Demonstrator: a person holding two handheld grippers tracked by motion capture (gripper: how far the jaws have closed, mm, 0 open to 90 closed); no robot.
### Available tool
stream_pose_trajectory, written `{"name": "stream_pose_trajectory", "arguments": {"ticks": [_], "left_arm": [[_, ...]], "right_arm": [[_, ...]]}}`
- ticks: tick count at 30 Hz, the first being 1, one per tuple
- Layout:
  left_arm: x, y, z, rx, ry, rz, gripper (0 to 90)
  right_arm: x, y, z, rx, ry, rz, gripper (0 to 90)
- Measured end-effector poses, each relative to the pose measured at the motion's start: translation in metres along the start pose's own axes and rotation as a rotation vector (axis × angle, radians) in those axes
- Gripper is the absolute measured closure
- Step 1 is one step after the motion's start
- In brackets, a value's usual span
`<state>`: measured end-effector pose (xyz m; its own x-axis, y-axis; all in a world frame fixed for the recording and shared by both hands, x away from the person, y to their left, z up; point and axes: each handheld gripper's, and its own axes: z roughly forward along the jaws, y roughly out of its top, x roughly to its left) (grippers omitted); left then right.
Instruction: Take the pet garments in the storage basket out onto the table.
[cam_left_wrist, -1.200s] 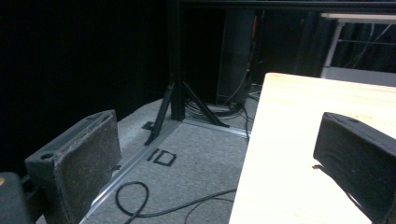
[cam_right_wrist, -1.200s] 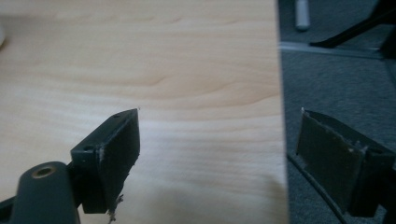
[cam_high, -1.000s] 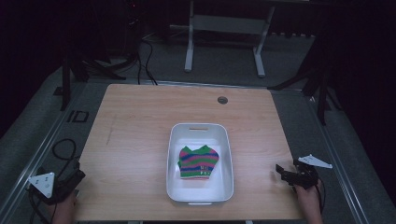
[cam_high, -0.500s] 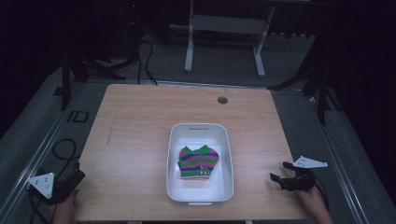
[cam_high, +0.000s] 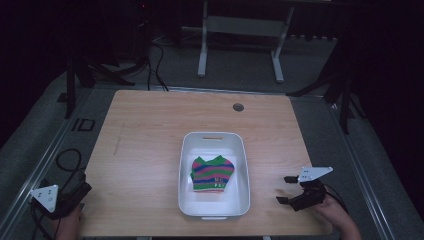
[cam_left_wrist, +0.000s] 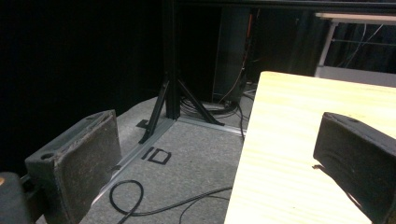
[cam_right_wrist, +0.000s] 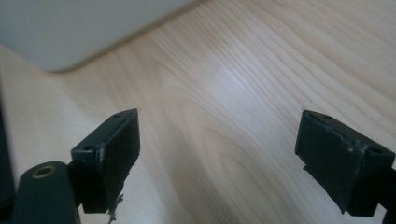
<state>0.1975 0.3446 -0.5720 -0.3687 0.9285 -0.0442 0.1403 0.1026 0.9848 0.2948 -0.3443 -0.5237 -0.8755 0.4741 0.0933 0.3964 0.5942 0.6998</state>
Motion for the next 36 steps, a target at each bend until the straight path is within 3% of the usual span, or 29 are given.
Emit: {"name": "stream_pose_trajectory", "arguments": {"ticks": [11, 19, 21, 23, 25, 30, 36], "left_arm": [[0.000, 0.000, 0.000, -0.004, -0.003, 0.004, 1.2], [0.000, 0.000, 0.000, -0.006, -0.006, 0.005, 1.2], [0.000, 0.000, 0.000, -0.005, -0.008, 0.003, 1.2], [0.000, 0.000, 0.000, -0.004, -0.009, 0.002, 1.2], [0.000, 0.000, 0.000, -0.005, -0.012, 0.001, 1.2], [0.000, 0.000, -0.001, -0.006, -0.014, 0.004, 1.2], [-0.001, 0.000, 0.000, -0.003, -0.016, 0.011, 1.2]], "right_arm": [[0.020, 0.048, 0.000, 0.073, 0.099, -0.113, 14.1], [0.034, 0.087, -0.002, 0.063, 0.147, -0.157, 13.5], [0.036, 0.098, -0.001, 0.056, 0.174, -0.147, 13.7], [0.037, 0.103, 0.000, 0.047, 0.171, -0.158, 13.7], [0.041, 0.117, 0.005, 0.051, 0.164, -0.169, 13.8], [0.044, 0.135, 0.016, 0.080, 0.167, -0.195, 14.4], [0.053, 0.158, 0.042, 0.115, 0.186, -0.220, 14.3]]}}
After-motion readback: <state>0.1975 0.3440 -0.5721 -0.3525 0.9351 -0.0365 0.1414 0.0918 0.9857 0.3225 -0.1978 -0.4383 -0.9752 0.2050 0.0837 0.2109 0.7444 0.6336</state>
